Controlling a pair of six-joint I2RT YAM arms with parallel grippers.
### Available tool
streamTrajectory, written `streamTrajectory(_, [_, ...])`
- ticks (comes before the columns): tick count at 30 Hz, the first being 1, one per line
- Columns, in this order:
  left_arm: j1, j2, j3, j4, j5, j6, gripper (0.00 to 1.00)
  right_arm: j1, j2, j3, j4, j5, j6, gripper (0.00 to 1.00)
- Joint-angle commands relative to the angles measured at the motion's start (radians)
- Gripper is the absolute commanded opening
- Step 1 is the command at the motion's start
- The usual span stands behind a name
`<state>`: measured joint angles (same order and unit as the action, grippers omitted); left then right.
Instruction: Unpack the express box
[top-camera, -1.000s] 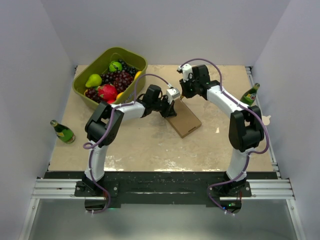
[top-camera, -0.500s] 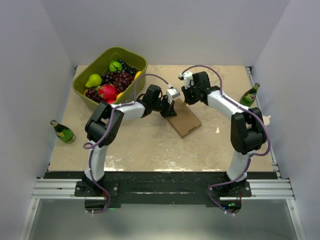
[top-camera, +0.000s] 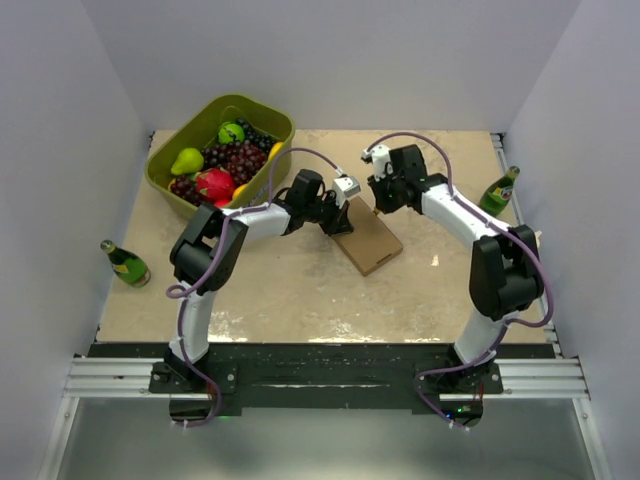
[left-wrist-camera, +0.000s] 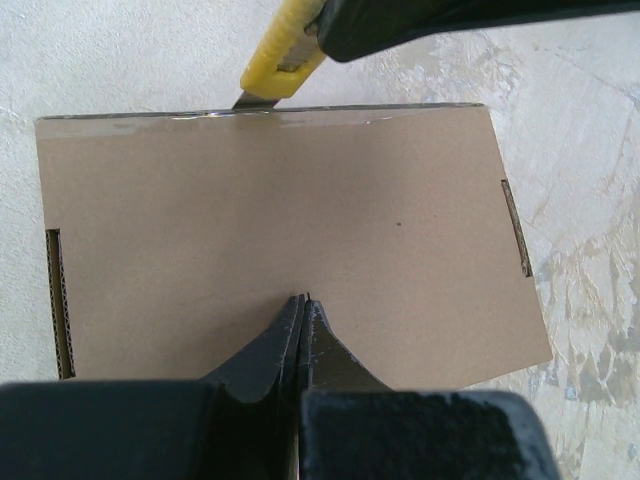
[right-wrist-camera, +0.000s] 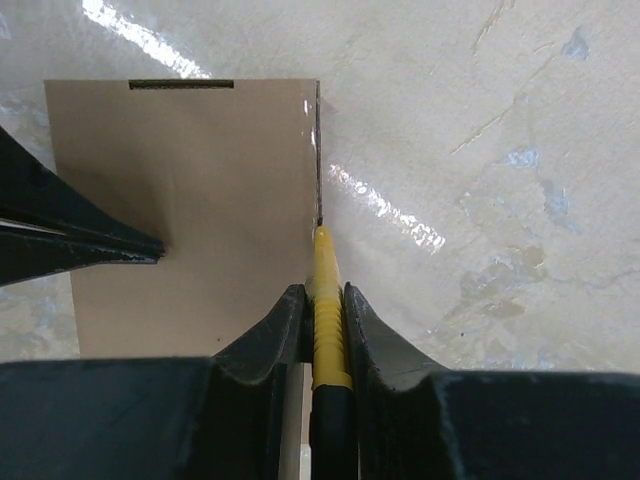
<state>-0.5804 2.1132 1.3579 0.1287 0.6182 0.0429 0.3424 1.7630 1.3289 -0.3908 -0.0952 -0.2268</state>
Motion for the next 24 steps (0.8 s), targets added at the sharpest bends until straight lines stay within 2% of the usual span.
streamTrajectory(1, [-0.013,0.047,0.003,-0.063,-0.064,0.025,0.0,0.02,-0.048,0.098,-0.013,-0.063,0.015,0.0])
streamTrajectory(12, [-0.019,0.039,-0.013,-0.063,-0.061,0.029,0.0,0.02,0.024,0.161,0.027,-0.072,0.02,0.0])
streamTrajectory(24, [-0.018,0.031,-0.017,-0.063,-0.061,0.032,0.0,0.018,0.085,0.203,0.072,-0.014,0.017,0.0])
